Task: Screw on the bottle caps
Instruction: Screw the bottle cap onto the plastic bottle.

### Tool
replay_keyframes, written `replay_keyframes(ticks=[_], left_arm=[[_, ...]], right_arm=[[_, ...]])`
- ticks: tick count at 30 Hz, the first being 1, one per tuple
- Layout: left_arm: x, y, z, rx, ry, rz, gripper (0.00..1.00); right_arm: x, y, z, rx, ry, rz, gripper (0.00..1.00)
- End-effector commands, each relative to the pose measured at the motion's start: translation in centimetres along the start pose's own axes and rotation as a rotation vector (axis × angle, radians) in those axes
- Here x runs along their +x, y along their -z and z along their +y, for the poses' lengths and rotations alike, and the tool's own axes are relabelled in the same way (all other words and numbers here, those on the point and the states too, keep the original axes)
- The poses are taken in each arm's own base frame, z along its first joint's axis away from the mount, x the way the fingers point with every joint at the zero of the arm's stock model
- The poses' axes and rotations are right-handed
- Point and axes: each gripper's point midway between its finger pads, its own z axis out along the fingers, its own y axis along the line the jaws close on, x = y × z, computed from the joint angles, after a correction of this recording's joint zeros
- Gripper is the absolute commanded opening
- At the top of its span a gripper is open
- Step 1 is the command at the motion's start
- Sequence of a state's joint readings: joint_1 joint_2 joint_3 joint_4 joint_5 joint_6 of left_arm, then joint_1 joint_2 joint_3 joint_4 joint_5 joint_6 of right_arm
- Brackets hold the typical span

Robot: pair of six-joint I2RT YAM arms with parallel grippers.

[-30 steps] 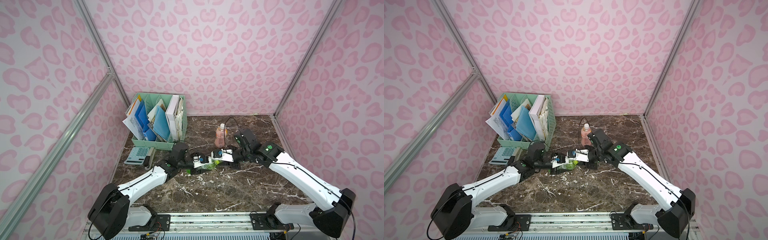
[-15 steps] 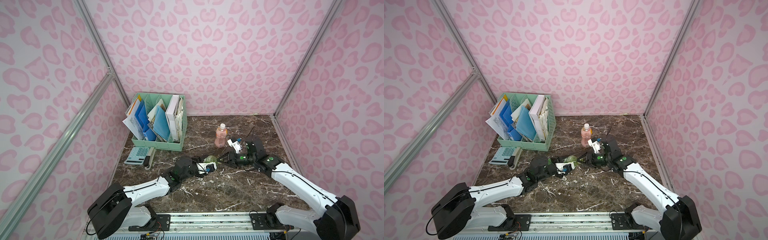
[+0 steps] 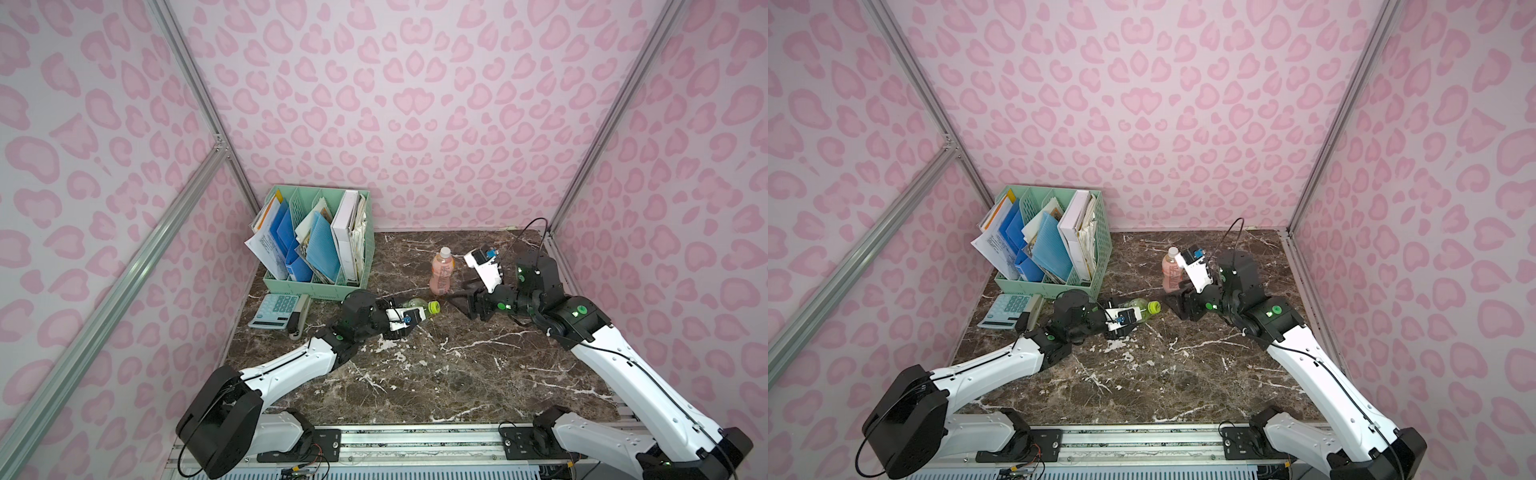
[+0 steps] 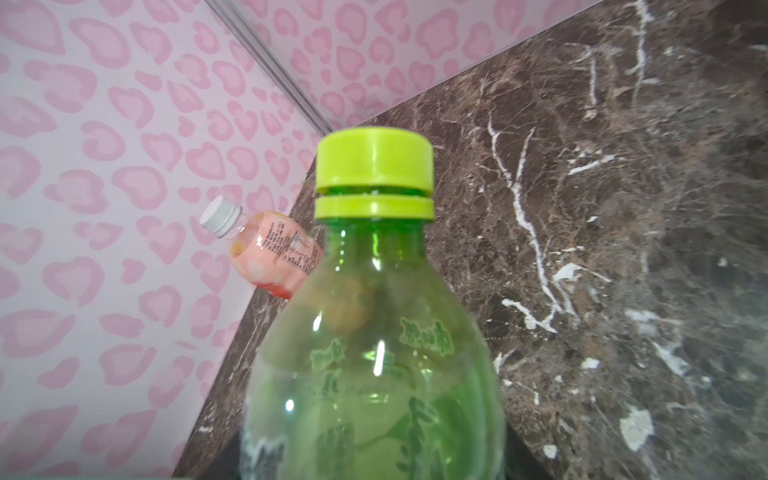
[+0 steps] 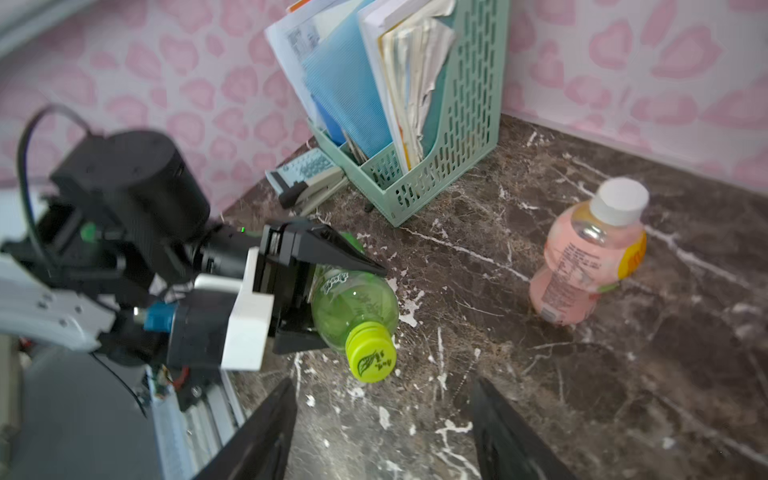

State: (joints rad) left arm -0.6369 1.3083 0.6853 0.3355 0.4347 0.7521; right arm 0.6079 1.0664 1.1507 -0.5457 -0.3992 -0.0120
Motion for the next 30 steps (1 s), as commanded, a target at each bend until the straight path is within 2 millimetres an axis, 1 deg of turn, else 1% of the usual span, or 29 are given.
replay_keyframes(ticks=[1,2,5,8,11,13,15,18,22,25,26,30], left_arm=[[-0.6,0.4,-3.2,0.225,0.093,-0.047,0.55],[-0.8,0.3,-3.4,0.245,0.100,-0.051,0.55],[-1.0,0.4,-3.8,0.282,0.107,-0.067,0.55],[-1.3,0.3,-4.1,0.318,0.119,-0.076,0.55],[-1.6,0.3,-4.5,0.353,0.128,-0.087,0.55],[-1.7,0.2,-4.7,0.365,0.130,-0.096,0.55],[-1.8,0.2,-4.7,0.370,0.133,-0.099,0.55],[-1.8,0.1,-4.9,0.387,0.140,-0.104,0.55],[-2.1,0.1,-5.0,0.409,0.149,-0.114,0.55],[-2.1,0.2,-5.1,0.412,0.147,-0.116,0.55],[-2.1,0.2,-5.1,0.413,0.148,-0.116,0.55],[-2.3,0.2,-5.2,0.424,0.150,-0.120,0.55]], right_arm=[[1.5,0.4,0.8,0.035,0.591,0.065,0.67],[2.0,0.5,1.5,0.022,0.735,0.068,0.65],[2.2,0.8,1.9,0.037,0.931,0.043,0.61],[3.9,0.2,2.1,-0.005,1.102,0.115,0.57],[4.8,-0.6,2.4,-0.023,1.217,0.151,0.56],[5.1,-1.0,3.0,-0.045,1.269,0.143,0.56],[5.8,-1.5,3.3,-0.075,1.305,0.170,0.56],[7.1,-2.2,3.0,-0.076,1.359,0.237,0.53],[7.0,-2.8,3.2,-0.055,1.401,0.210,0.49],[6.9,-3.0,3.0,-0.044,1.416,0.215,0.43],[6.9,-3.0,3.1,-0.049,1.416,0.213,0.42],[7.4,-3.2,3.3,-0.068,1.427,0.222,0.36]])
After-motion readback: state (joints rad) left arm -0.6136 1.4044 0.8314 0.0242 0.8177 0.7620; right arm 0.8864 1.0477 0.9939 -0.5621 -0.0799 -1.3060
